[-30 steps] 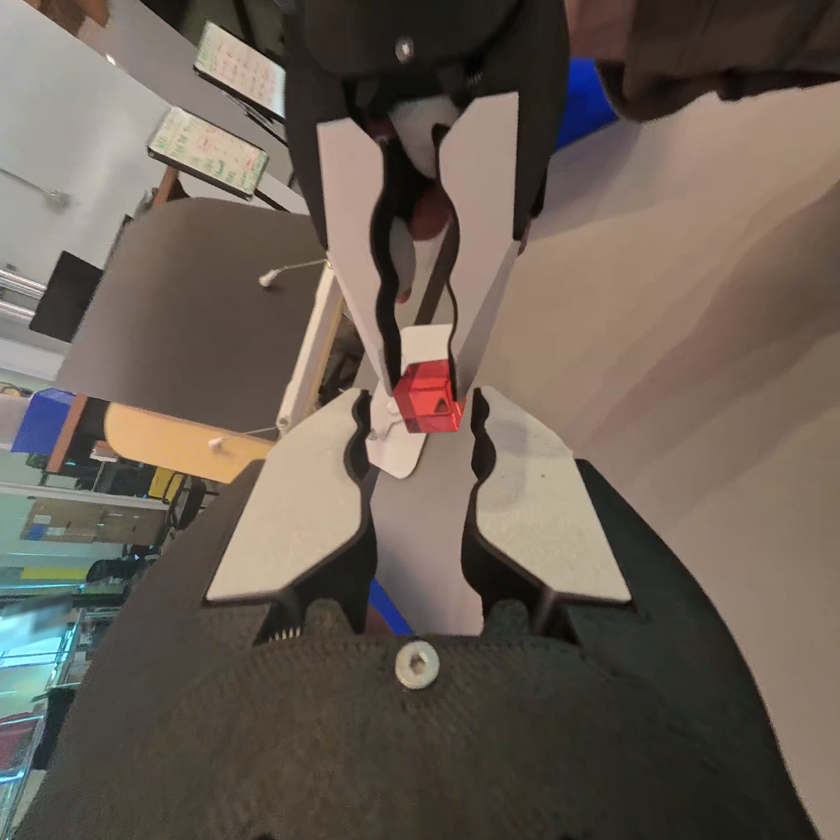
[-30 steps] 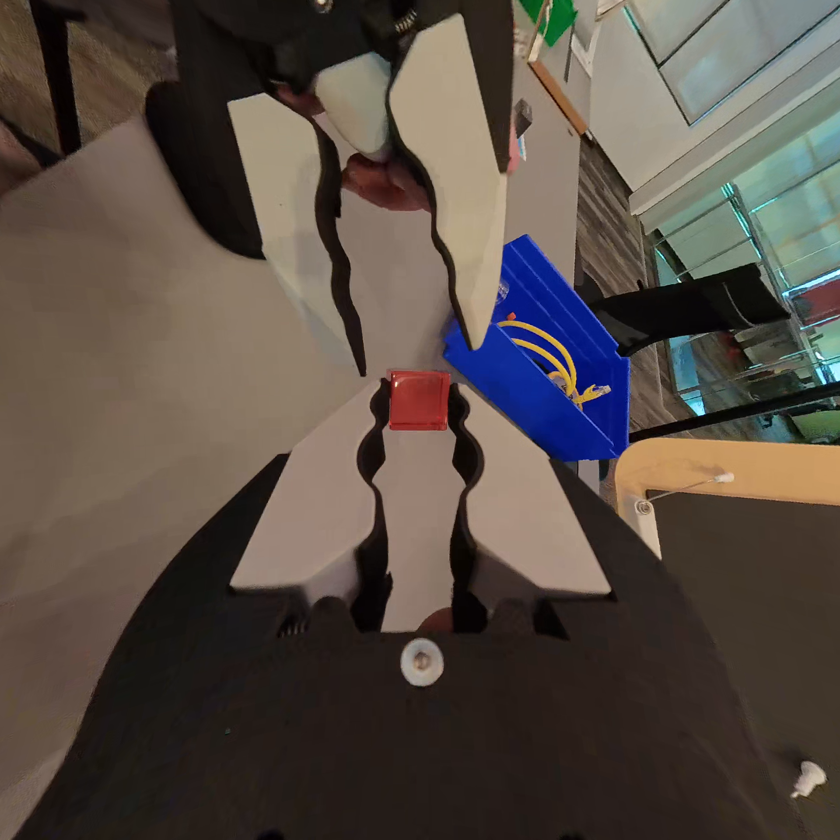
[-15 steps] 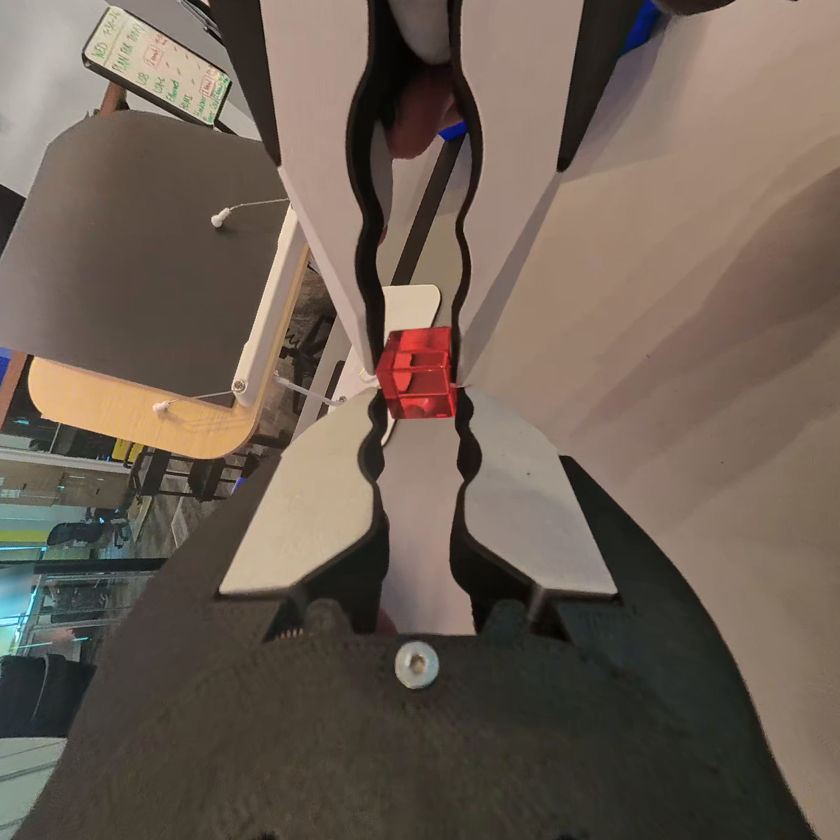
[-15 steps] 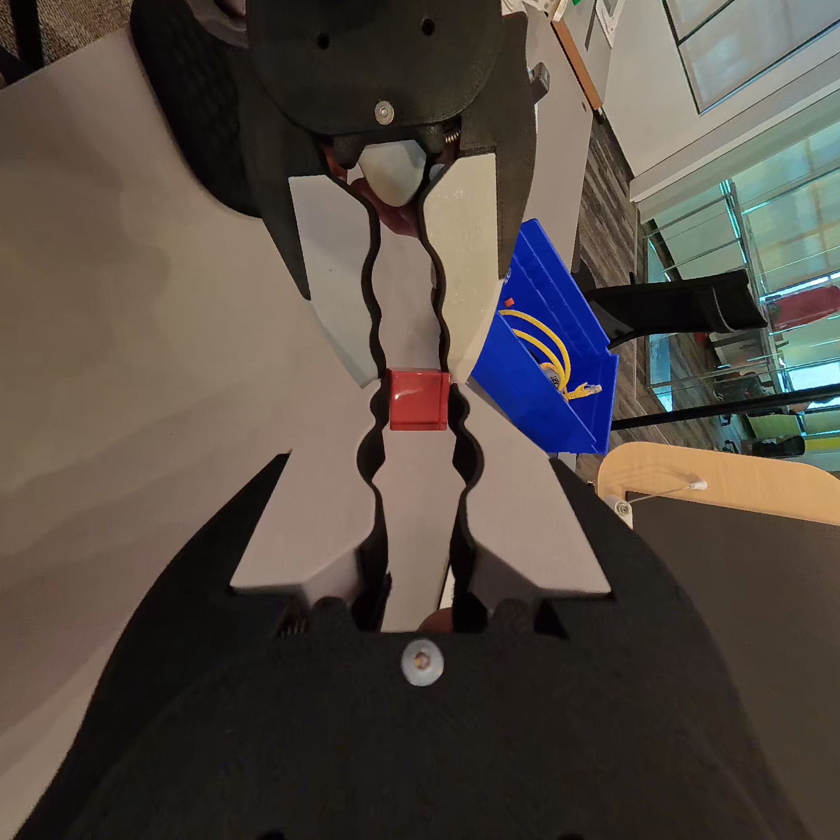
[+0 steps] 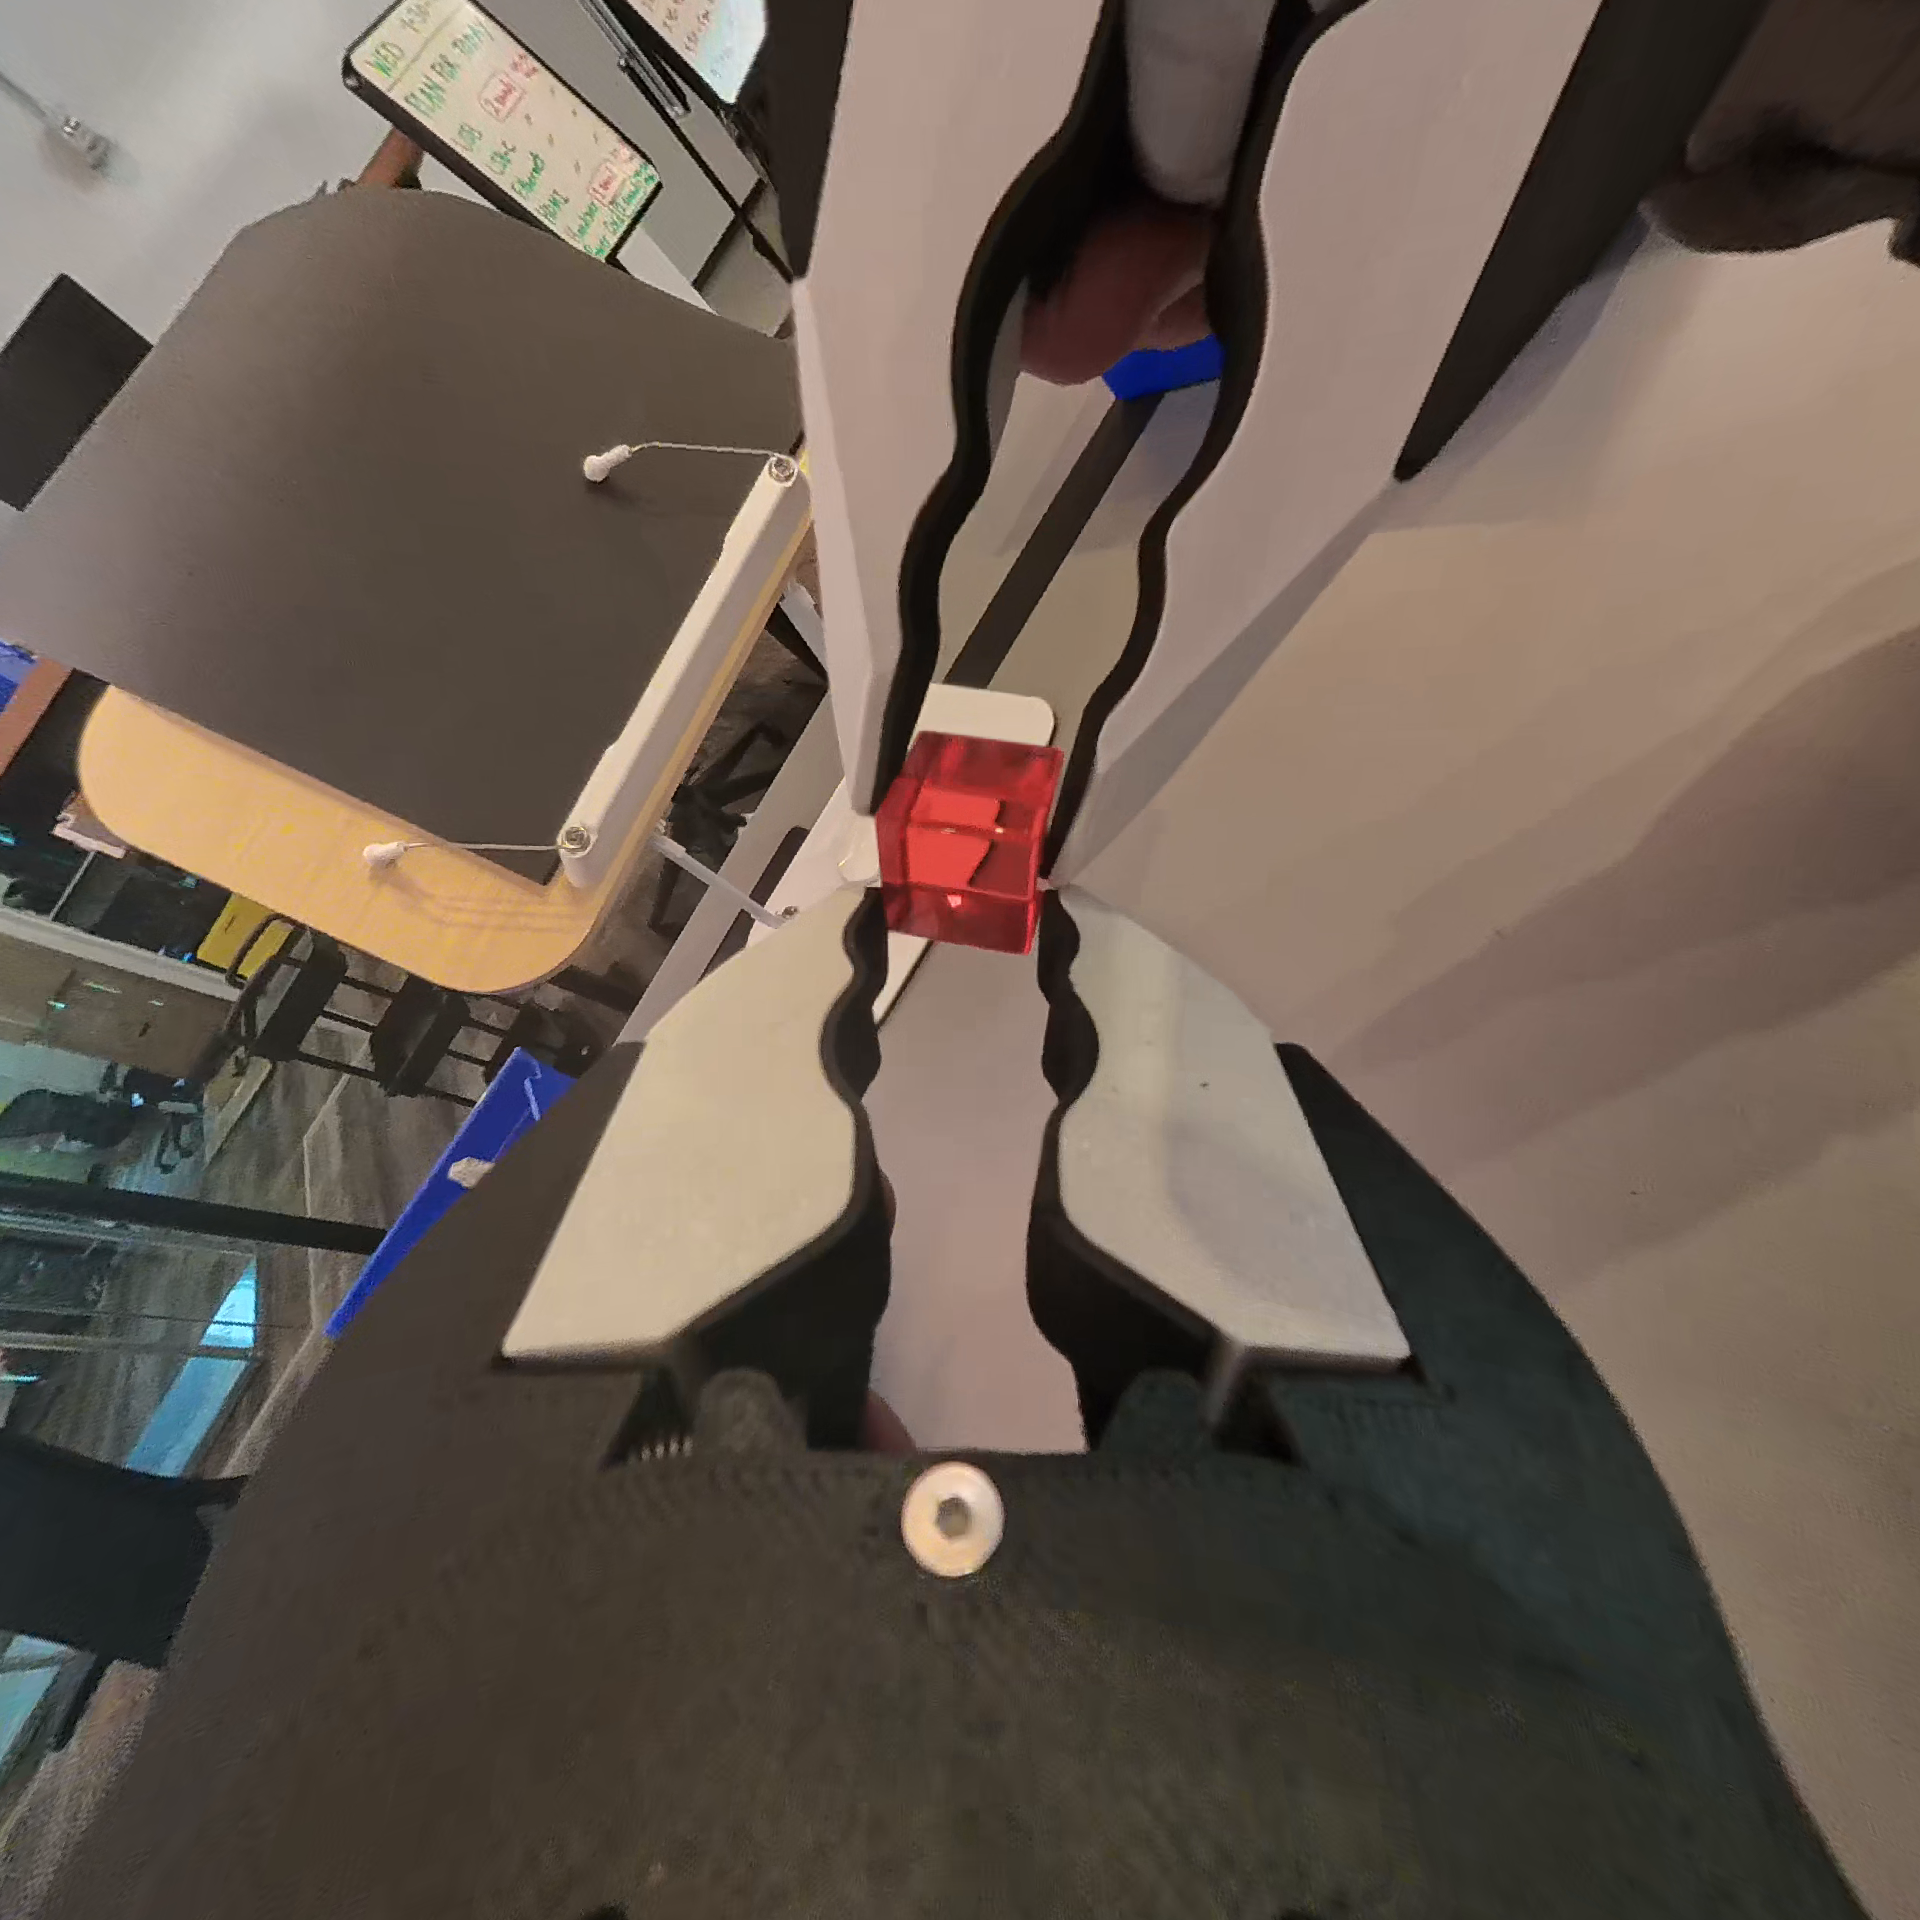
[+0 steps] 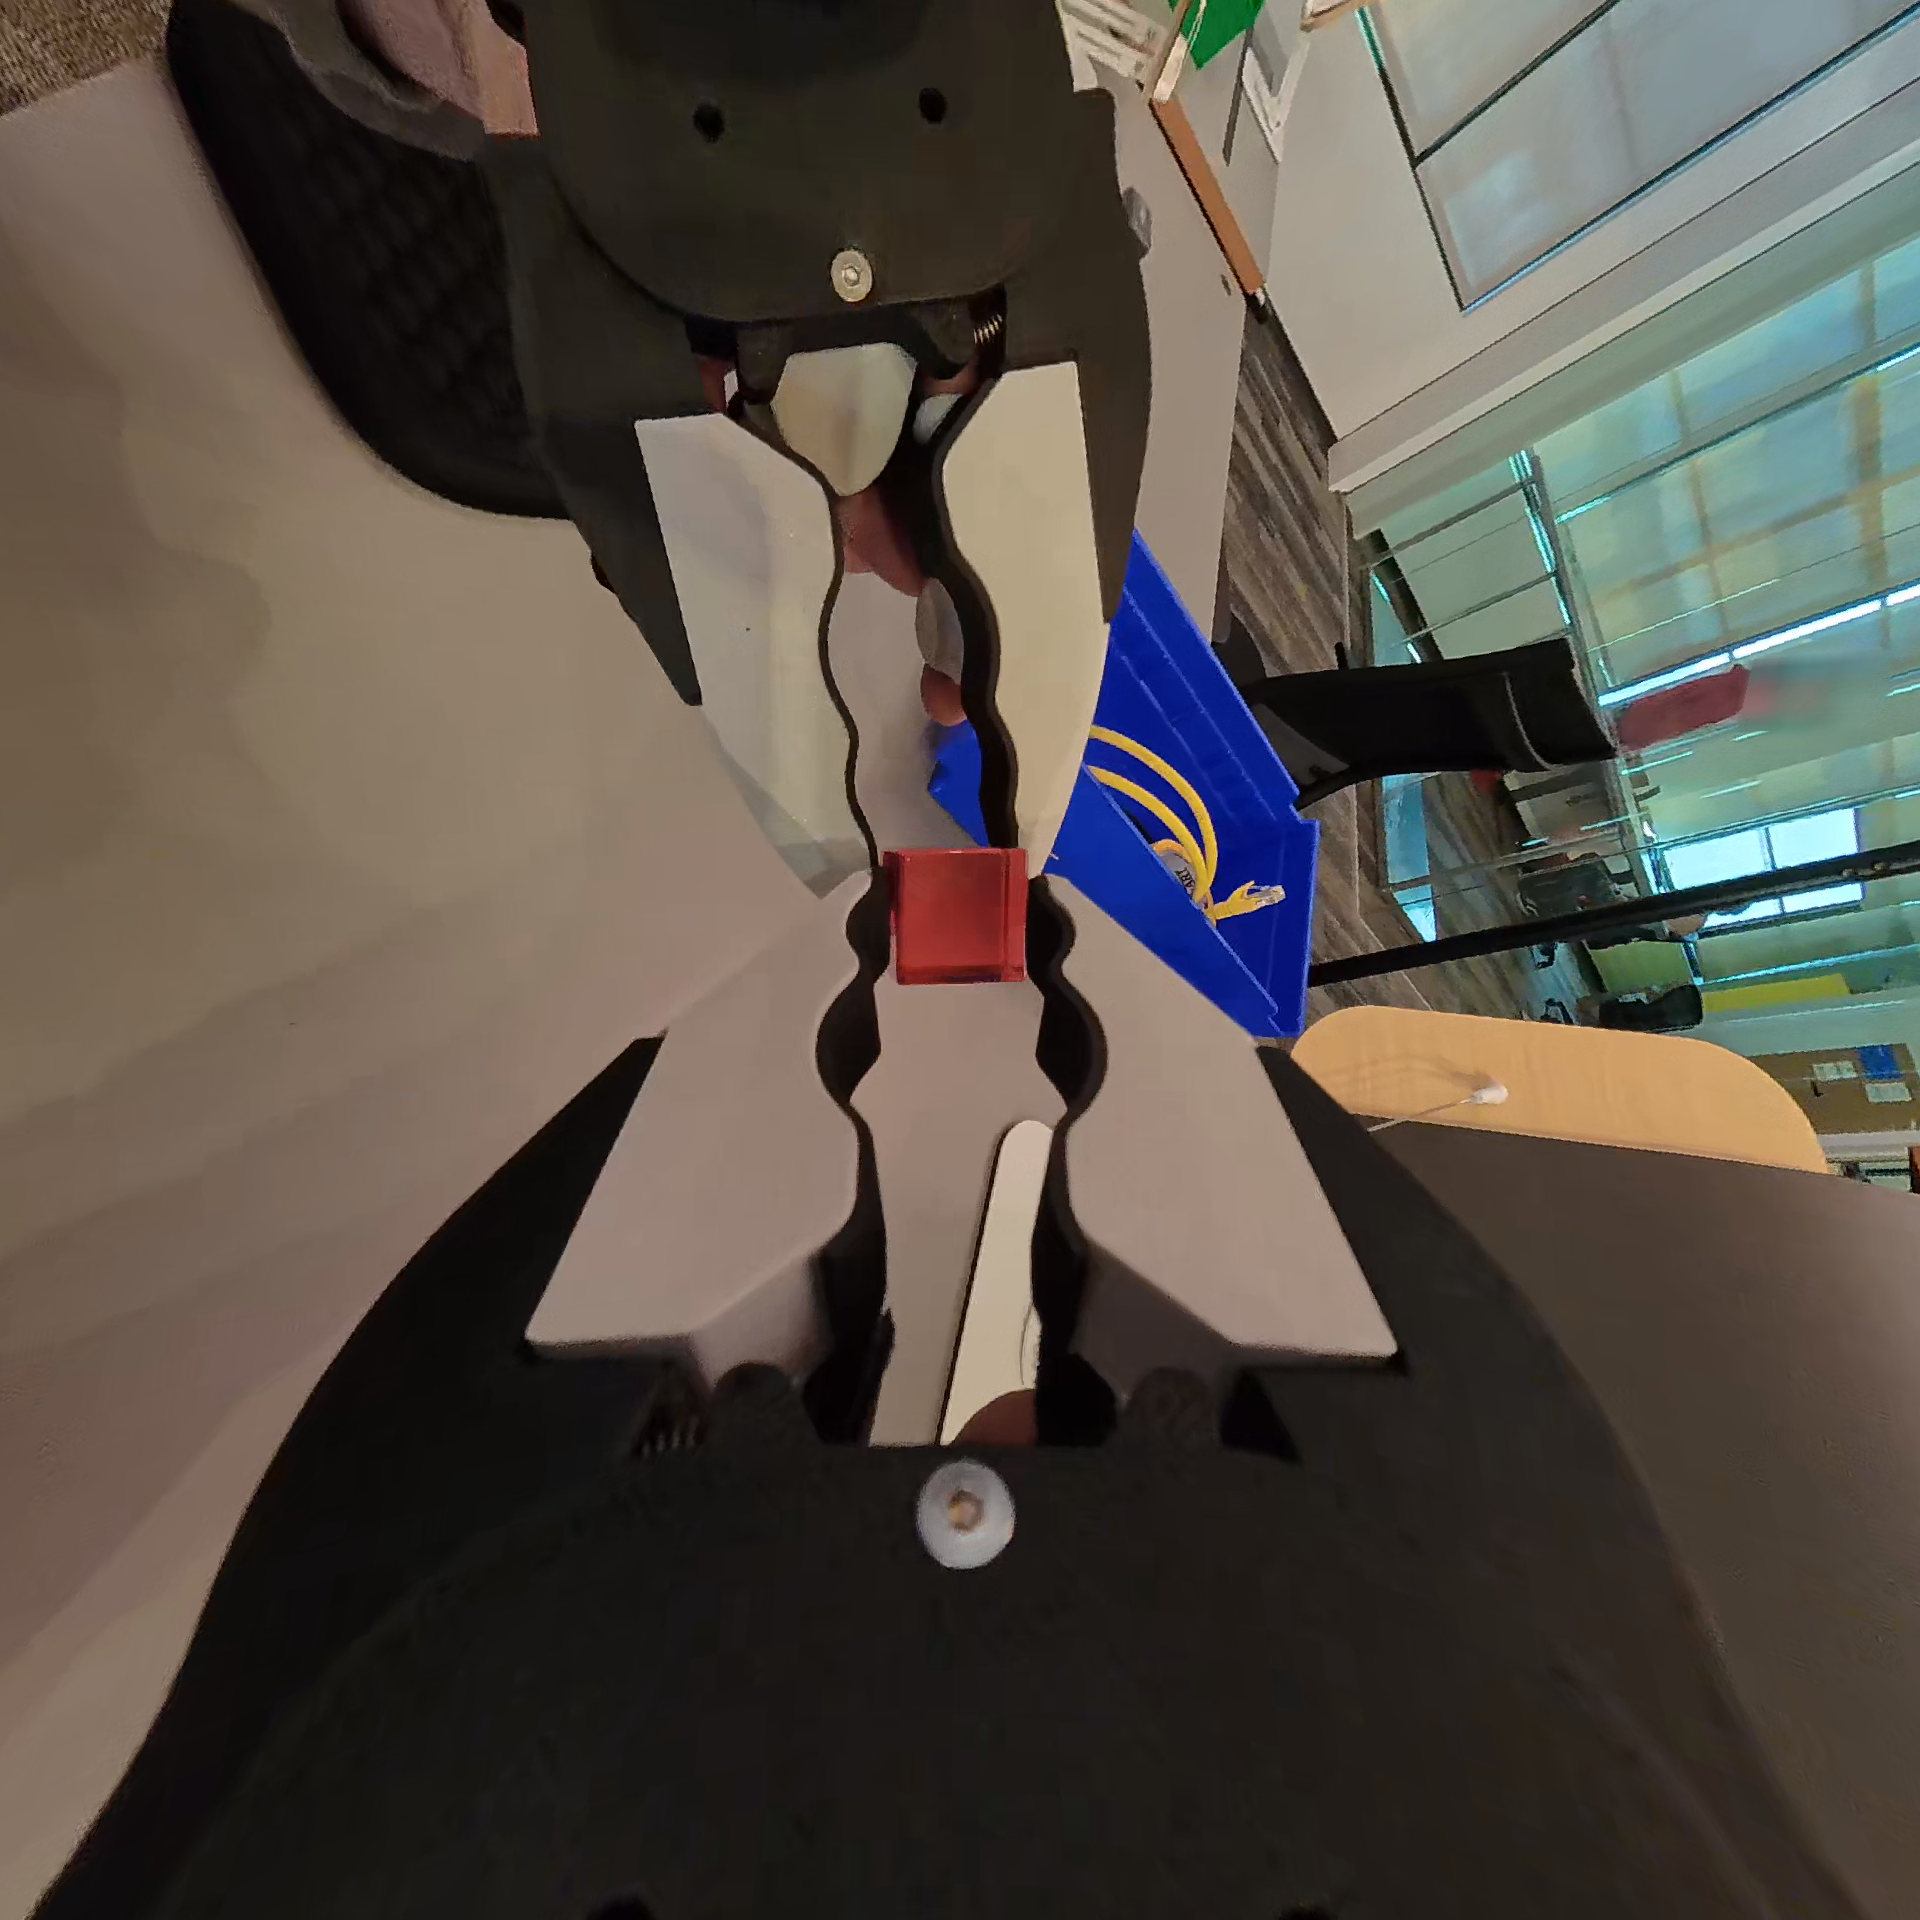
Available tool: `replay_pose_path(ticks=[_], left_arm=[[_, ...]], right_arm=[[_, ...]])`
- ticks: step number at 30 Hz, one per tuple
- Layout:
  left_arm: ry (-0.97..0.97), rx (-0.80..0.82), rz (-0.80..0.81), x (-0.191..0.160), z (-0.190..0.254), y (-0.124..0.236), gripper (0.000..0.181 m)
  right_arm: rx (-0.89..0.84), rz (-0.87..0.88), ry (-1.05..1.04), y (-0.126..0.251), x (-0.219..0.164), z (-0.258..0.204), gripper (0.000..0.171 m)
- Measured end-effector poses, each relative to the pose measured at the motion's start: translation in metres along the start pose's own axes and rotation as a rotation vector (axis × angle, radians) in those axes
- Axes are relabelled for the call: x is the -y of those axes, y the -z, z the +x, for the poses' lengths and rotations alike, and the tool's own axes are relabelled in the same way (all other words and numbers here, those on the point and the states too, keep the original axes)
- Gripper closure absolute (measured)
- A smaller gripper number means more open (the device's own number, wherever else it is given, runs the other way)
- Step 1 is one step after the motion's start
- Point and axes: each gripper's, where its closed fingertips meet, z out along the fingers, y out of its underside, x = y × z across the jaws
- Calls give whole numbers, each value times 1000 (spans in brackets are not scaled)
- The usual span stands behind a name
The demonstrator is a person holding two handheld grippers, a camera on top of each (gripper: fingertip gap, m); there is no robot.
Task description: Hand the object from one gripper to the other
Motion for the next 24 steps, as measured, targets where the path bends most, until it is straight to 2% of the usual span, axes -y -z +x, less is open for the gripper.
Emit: replay_pose_path(ticks=[5, 24], left_arm=[[48, -37, 20, 2, 2, 1, 154], [-61, -44, 47, 5, 11, 3, 154]], right_arm=[[9, 25, -4, 3, 2, -1, 148], [51, 45, 14, 6, 6, -10, 148]])
